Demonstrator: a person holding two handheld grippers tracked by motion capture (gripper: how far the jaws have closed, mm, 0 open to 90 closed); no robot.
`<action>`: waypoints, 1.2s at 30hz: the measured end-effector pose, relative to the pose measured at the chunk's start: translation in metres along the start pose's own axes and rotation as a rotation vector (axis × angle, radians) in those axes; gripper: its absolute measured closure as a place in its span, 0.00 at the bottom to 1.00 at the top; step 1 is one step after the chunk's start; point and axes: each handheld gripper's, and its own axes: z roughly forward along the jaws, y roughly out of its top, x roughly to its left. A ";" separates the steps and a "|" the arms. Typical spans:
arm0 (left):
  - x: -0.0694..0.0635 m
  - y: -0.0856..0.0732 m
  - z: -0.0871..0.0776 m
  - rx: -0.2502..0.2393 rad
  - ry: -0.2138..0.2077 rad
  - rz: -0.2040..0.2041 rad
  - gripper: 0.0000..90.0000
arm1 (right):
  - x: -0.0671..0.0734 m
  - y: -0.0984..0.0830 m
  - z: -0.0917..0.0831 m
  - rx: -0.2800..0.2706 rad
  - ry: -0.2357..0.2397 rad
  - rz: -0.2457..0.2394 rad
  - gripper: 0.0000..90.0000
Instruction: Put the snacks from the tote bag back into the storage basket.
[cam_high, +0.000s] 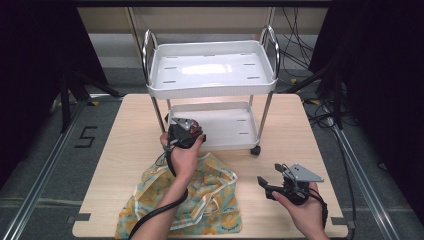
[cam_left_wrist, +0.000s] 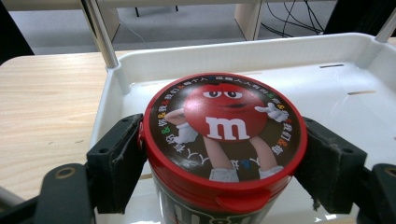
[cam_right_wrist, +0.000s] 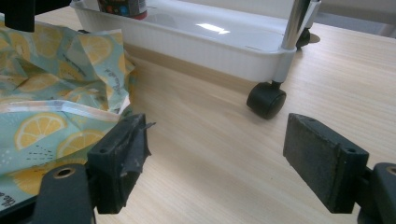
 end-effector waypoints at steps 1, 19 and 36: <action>0.000 0.000 0.000 0.000 0.001 0.001 0.25 | 0.000 0.000 0.000 0.000 0.000 0.000 0.26; 0.001 -0.005 0.009 0.028 -0.016 0.021 0.25 | 0.001 -0.001 0.001 0.004 0.002 0.015 0.25; 0.001 -0.008 0.012 0.044 -0.012 0.018 0.24 | 0.004 -0.001 0.000 0.016 -0.005 0.043 0.25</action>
